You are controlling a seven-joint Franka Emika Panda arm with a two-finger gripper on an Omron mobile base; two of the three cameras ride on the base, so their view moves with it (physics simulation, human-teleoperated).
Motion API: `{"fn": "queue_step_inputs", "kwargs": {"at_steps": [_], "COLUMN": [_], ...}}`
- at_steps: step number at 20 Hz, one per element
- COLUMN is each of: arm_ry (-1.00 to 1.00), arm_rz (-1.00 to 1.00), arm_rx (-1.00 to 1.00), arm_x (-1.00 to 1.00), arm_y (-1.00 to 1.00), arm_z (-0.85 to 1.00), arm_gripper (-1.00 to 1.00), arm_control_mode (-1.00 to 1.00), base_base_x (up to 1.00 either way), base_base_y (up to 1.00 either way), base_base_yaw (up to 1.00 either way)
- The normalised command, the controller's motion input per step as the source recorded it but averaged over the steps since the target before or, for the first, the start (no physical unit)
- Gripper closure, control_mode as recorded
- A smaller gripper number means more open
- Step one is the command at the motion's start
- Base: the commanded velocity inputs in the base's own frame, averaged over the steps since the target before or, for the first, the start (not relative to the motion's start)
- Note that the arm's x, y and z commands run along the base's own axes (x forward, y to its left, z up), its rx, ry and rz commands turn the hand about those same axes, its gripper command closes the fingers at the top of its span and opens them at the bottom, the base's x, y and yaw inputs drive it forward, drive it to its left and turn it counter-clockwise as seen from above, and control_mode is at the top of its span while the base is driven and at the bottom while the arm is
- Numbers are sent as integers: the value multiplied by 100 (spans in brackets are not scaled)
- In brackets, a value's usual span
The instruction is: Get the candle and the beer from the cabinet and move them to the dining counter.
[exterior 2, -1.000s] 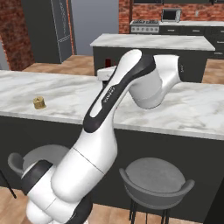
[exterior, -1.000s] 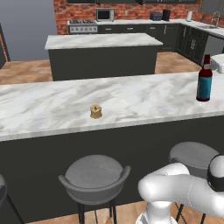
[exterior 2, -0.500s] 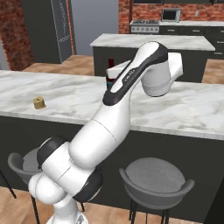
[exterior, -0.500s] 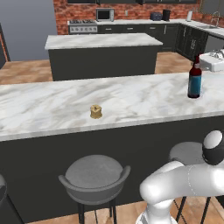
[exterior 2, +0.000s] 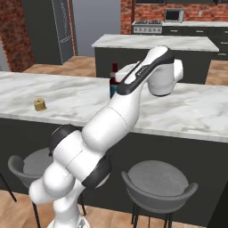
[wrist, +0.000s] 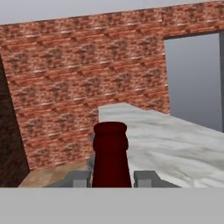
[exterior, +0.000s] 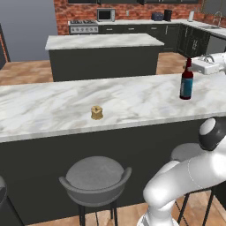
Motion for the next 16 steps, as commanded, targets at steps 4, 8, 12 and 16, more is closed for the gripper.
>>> {"fn": "queue_step_inputs", "kwargs": {"at_steps": [4,8,12,16], "arm_ry": [0,0,0,0], "arm_rz": [6,4,3,0], "arm_rx": [0,0,0,0], "arm_x": [22,19,23,21], "arm_y": [1,3,0,1], "arm_z": [-23,-22,-24,-24], "arm_gripper": [100,100,100,100], "arm_control_mode": [-100,-100,-100,-100], "base_base_x": [0,0,0,0], "base_base_y": [0,0,0,0], "base_base_yaw": [0,0,0,0]}}
